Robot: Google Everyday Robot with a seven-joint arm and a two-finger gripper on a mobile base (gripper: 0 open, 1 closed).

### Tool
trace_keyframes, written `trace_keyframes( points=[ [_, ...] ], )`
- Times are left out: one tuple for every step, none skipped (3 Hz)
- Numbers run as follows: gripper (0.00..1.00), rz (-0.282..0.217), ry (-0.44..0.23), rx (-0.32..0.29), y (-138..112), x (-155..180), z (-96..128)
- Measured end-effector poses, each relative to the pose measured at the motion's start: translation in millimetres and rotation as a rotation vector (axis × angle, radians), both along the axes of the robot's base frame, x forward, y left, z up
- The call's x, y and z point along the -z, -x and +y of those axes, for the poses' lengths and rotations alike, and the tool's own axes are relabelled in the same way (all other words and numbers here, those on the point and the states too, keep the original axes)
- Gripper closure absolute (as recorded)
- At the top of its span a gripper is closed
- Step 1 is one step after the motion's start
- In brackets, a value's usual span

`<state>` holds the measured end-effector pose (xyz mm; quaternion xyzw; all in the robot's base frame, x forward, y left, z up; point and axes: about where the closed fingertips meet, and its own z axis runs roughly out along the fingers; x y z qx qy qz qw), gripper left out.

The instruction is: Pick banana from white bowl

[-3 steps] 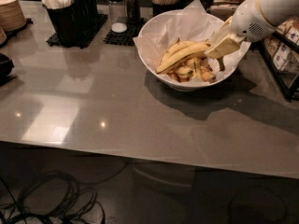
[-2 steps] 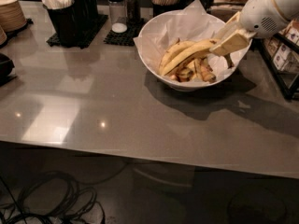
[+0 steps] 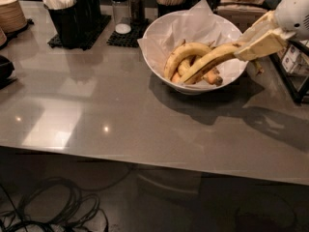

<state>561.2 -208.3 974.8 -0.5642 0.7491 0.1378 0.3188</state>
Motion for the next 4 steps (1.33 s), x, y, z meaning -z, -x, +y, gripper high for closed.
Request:
trace_keyframes(
  points=[
    [1.00, 0.026, -0.030, 0.007, 22, -7, -13],
    [1.00, 0.039, -0.089, 0.006, 37, -9, -23],
    [1.00, 0.061, -0.140, 0.045, 69, -15, -43],
    [1.00, 0.061, -0.140, 0.045, 69, -15, -43]
  ],
)
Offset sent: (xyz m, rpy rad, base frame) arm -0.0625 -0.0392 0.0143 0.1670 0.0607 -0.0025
